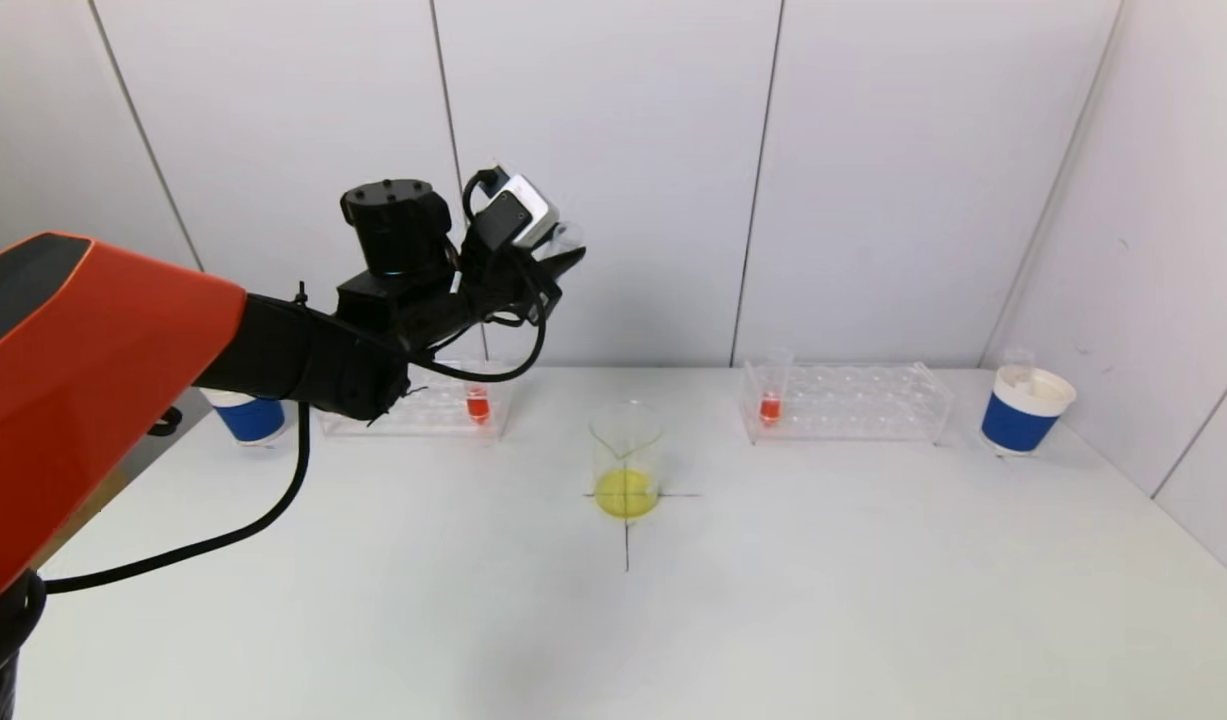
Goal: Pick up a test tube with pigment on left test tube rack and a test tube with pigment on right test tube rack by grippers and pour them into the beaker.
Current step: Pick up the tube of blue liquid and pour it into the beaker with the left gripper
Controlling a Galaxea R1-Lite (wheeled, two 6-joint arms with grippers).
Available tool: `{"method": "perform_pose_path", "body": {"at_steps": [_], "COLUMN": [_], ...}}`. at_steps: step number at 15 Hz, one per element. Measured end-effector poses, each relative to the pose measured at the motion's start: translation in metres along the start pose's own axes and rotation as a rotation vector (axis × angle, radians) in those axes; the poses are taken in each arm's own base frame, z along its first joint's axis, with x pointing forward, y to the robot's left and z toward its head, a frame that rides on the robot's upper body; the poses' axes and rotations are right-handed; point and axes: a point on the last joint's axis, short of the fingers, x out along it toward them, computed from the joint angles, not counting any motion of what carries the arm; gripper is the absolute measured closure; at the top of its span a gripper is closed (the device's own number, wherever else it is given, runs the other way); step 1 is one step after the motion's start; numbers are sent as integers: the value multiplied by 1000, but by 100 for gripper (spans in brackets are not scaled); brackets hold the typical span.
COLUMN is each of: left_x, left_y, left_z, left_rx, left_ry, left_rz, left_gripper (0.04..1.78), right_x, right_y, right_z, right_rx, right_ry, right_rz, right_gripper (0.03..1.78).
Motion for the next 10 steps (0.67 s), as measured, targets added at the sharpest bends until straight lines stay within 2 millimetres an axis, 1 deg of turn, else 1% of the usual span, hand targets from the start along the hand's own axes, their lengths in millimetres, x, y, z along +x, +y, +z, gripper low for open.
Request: {"method": "perform_pose_path", "body": {"at_steps": [6,10], "left_x": [-2,-2], "left_y": [-15,-21], "left_z": [-10,-13], "left_rx": [156,201], "left_ry": [-64,-86], "left_rz": [-158,-200], "left_gripper": [138,138], "right_x": [0,0], "right_y": [0,0], "right_z": [0,0], "right_rx": [0,0], "right_ry": [0,0], "right_rz": [0,0], "right_gripper": [4,4]}}
